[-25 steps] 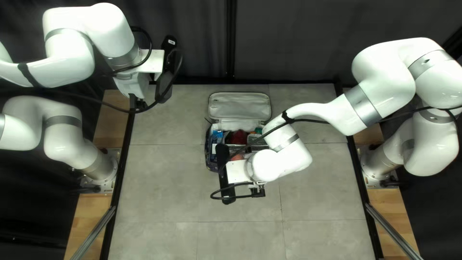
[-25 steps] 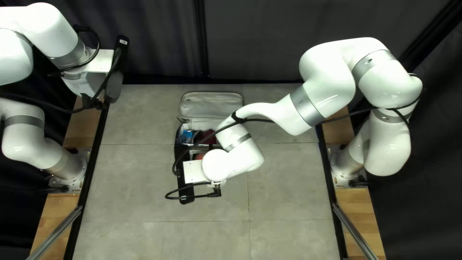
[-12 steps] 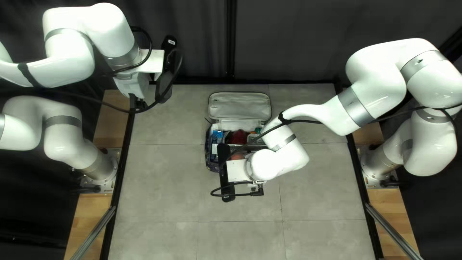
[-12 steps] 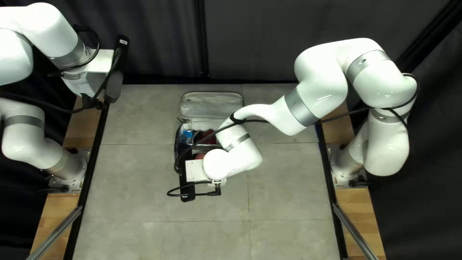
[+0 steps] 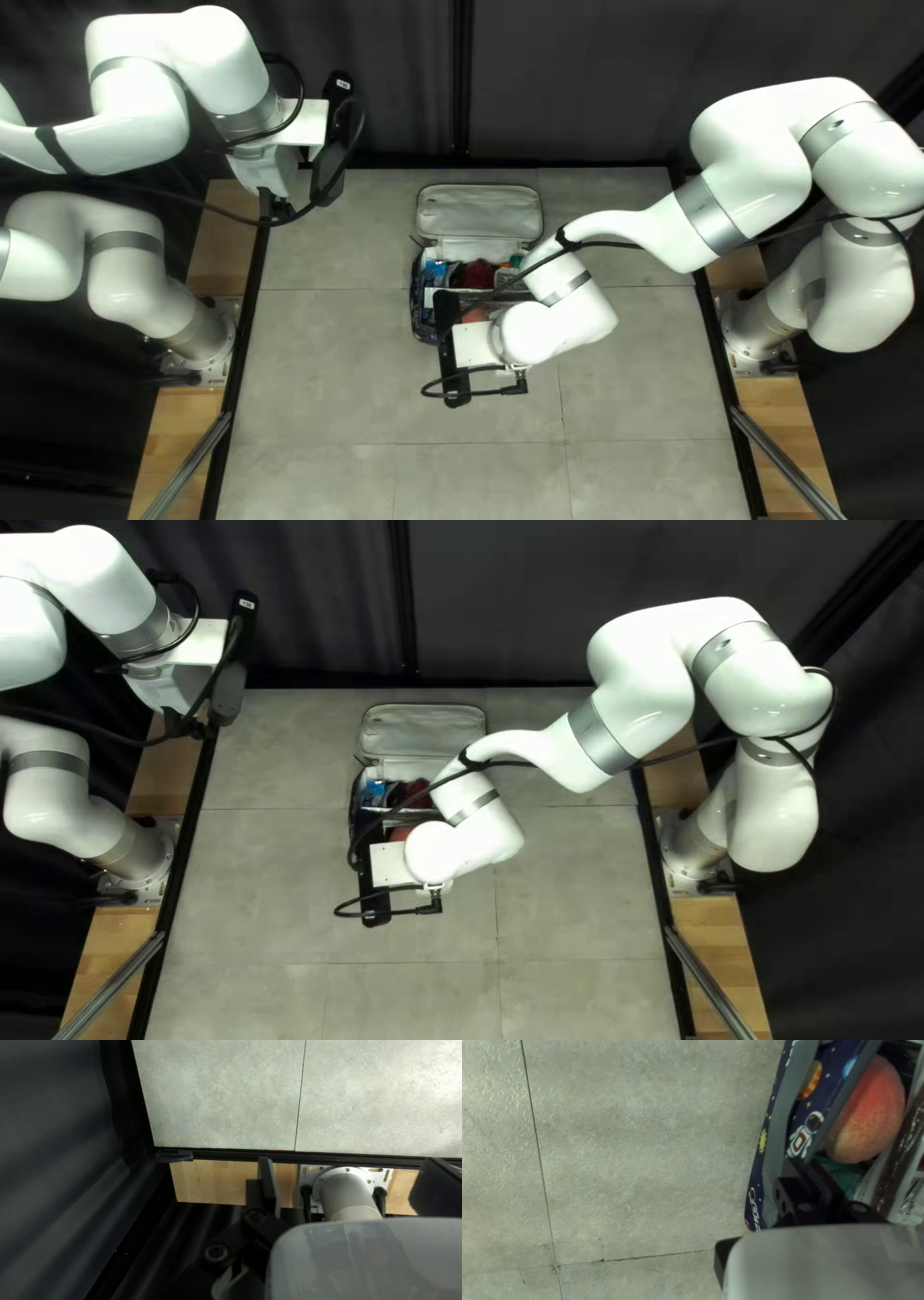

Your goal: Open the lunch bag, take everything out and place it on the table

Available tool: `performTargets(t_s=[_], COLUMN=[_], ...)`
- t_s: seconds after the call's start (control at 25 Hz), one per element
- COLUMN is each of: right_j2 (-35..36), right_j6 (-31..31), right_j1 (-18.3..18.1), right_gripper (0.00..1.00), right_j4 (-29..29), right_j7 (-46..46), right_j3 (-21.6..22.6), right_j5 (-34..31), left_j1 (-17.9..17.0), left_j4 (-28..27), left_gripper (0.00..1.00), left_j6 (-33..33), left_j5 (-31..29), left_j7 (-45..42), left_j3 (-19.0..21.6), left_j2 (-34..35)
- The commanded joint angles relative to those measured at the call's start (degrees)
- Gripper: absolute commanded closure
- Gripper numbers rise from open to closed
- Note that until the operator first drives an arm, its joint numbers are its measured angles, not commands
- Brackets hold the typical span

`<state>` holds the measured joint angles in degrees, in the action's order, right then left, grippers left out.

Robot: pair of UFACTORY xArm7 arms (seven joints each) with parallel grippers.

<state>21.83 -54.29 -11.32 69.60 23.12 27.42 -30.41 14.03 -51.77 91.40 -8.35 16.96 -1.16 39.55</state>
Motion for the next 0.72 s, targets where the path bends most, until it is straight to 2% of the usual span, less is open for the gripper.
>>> performTargets(t_s=[0.04,0.24,0.48,0.72], right_j2=[-0.1,-0.9,0.8,5.3], right_j6=[-2.2,-3.0,-8.7,-12.0], right_j1=[1.9,3.8,9.0,13.1], right_gripper=[1.00,1.00,1.00,1.00], right_j4=[0.8,-0.2,4.0,9.7], right_j7=[0.4,1.8,5.3,7.1], right_j3=[1.6,3.5,5.3,5.2], right_j5=[1.1,2.2,1.8,0.2], left_j1=[0.0,0.0,0.0,0.0], left_j4=[0.0,0.0,0.0,0.0], left_gripper=[0.00,0.00,0.00,0.00], left_j6=[0.0,0.0,0.0,0.0], left_j5=[0.0,0.0,0.0,0.0], left_j7=[0.0,0.0,0.0,0.0], left_j3=[0.0,0.0,0.0,0.0], left_j2=[0.0,0.0,0.0,0.0])
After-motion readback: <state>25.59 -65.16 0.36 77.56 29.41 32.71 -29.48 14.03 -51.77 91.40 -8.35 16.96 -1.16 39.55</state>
